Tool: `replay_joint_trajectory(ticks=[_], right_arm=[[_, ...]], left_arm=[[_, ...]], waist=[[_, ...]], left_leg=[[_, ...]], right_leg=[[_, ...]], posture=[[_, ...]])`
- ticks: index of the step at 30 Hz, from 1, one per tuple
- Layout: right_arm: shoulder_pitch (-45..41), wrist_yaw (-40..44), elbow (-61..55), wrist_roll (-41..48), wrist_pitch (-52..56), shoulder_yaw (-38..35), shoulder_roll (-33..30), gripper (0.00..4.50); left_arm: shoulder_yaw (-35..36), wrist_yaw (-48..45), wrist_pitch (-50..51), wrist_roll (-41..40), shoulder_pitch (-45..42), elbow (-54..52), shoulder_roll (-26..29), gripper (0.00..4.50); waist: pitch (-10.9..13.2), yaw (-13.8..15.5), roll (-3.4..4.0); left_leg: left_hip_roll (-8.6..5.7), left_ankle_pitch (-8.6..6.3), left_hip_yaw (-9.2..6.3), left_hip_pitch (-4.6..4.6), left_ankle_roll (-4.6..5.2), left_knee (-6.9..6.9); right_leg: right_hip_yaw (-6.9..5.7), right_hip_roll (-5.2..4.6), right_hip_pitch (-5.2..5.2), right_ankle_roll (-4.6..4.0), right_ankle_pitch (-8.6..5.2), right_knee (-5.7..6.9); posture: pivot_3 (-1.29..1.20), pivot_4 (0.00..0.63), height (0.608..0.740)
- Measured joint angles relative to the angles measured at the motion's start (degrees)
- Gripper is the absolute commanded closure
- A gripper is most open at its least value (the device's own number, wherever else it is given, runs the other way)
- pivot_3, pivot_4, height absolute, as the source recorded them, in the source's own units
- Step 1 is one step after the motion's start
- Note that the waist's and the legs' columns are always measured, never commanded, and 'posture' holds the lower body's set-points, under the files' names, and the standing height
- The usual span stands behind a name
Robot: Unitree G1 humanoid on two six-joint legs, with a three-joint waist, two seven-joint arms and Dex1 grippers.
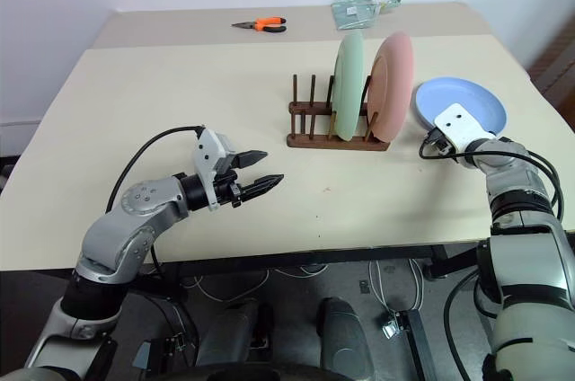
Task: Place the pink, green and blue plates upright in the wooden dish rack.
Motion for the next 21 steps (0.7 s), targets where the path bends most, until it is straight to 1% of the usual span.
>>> replay_joint_trajectory(ticks=[1, 5, 7, 10, 11, 13, 15, 17, 18, 19, 21], right_arm=[[0.0, 0.0, 0.2, -0.3, -0.4, 0.0, 0.0, 4.46], [0.0, -1.8, 0.2, -0.5, -2.8, -0.5, -0.3, 4.46], [0.7, -4.0, -0.7, -1.0, -4.6, -0.6, -0.7, 4.46], [2.7, -8.1, -7.2, -2.0, -7.7, -1.5, -3.4, 4.46], [3.3, -8.6, -11.9, -0.5, -7.5, -3.9, -3.8, 4.46], [4.7, -7.7, -24.6, 6.1, -3.3, -9.9, -3.8, 4.46], [5.2, -4.9, -41.5, 17.1, 6.5, -16.4, -2.7, 4.46], [5.2, -2.6, -55.6, 27.6, 16.9, -21.0, -2.1, 4.46], [5.1, -1.8, -60.8, 32.5, 21.4, -22.5, -1.8, 4.46], [4.9, -1.4, -67.3, 39.9, 28.1, -24.4, -0.5, 4.46], [4.2, -2.4, -74.9, 52.8, 38.0, -26.3, 2.5, 4.46]], left_arm=[[0.0, 0.0, 0.0, 0.0, 0.0, -0.1, 0.0, 1.37], [0.0, 0.0, 0.1, 0.0, 0.1, -0.7, 0.0, 1.37], [0.0, 0.1, 0.2, 0.0, 0.1, -0.8, 0.0, 1.37], [0.8, 1.4, -0.5, 0.2, 0.3, -0.7, -0.4, 1.37], [1.7, 2.3, -1.3, 0.3, 0.4, -0.4, -0.8, 1.37], [3.6, 4.5, -3.4, 1.5, 0.2, 0.9, -1.3, 1.37], [6.3, 6.5, -5.6, 3.0, 0.1, 3.5, -1.0, 1.37], [8.7, 7.0, -7.2, 3.9, 0.3, 5.8, 0.2, 1.37], [9.4, 6.8, -7.8, 4.0, 0.6, 6.4, 0.9, 1.37], [9.9, 6.0, -8.7, 4.4, 1.2, 7.5, 2.5, 1.37], [10.4, 4.8, -9.5, 5.1, 2.1, 9.2, 4.1, 1.37]], waist=[[0.0, 0.0, 0.00], [0.0, 0.0, 0.00], [0.0, 0.0, 0.01], [0.1, 0.0, 0.13], [0.1, 0.0, 0.16], [0.1, -0.2, 0.18], [0.1, -0.1, 0.21], [0.1, 0.1, 0.20], [0.1, 0.2, 0.19], [0.1, 0.3, 0.17], [0.1, 0.2, 0.17]], left_leg=[[0.00, 0.00, 0.00, 0.00, 0.00, 0.00], [0.00, 0.01, -0.01, 0.01, -0.01, 0.00], [0.00, 0.01, -0.01, 0.00, -0.01, 0.00], [-0.03, 0.01, 0.01, -0.02, -0.02, 0.00], [-0.02, 0.01, 0.00, -0.03, -0.02, 0.00], [0.07, 0.02, 0.00, 0.00, -0.04, -0.02], [0.19, -0.04, -0.08, 0.03, 0.06, -0.08], [0.26, -0.09, -0.23, 0.02, 0.14, -0.09], [0.27, -0.09, -0.24, 0.02, 0.14, -0.09], [0.26, -0.10, -0.26, 0.03, 0.15, -0.09], [0.21, -0.12, -0.22, 0.03, 0.19, -0.06]], right_leg=[[0.00, 0.00, 0.00, 0.00, 0.00, 0.00], [0.00, 0.00, 0.00, 0.00, 0.00, 0.01], [0.00, -0.01, 0.00, 0.00, 0.00, 0.01], [0.03, -0.04, -0.04, 0.00, 0.00, 0.02], [0.03, -0.04, -0.06, 0.01, 0.00, 0.04], [0.05, -0.02, -0.07, 0.02, 0.01, 0.08], [0.00, 0.08, -0.10, 0.01, 0.01, 0.17], [-0.13, 0.13, -0.09, -0.01, 0.00, 0.19], [-0.15, 0.11, -0.08, -0.01, 0.00, 0.19], [-0.17, 0.06, -0.04, -0.02, 0.00, 0.17], [-0.16, -0.07, -0.03, -0.04, 0.02, 0.17]], posture=[[0.00, 0.150, 0.740], [0.00, 0.150, 0.740], [0.00, 0.150, 0.740], [0.00, 0.150, 0.740], [0.00, 0.150, 0.740], [0.00, 0.150, 0.740], [0.00, 0.150, 0.740], [0.00, 0.150, 0.740], [0.00, 0.150, 0.740], [0.00, 0.150, 0.740], [0.00, 0.150, 0.740]])
